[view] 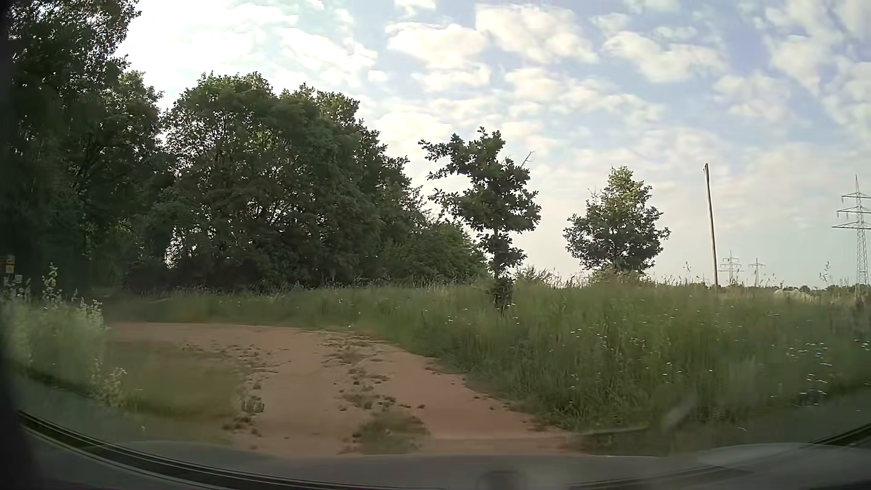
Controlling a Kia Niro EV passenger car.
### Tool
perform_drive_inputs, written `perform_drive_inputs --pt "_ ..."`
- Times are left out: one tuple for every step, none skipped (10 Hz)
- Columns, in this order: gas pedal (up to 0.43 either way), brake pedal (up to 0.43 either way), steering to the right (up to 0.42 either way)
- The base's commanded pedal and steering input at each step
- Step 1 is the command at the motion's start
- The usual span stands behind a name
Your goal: Follow the waypoints while adhering to traffic rules and regulations
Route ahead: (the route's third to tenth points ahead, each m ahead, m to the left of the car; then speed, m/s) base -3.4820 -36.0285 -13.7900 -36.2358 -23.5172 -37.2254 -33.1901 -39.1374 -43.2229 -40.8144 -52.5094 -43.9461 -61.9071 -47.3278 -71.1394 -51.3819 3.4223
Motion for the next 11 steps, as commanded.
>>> perform_drive_inputs --pt "0.020 0.024 -0.139" --pt "0.020 0.030 -0.143" --pt "0.020 0.030 -0.145" --pt "0.020 0.030 -0.145" --pt "0.020 0.024 -0.145" --pt "0.020 0.030 -0.145" --pt "0.000 0.030 -0.145" --pt "0.008 0.030 -0.150" --pt "0.020 0.030 -0.153" --pt "0.020 0.030 -0.152" --pt "0.020 0.030 -0.148"
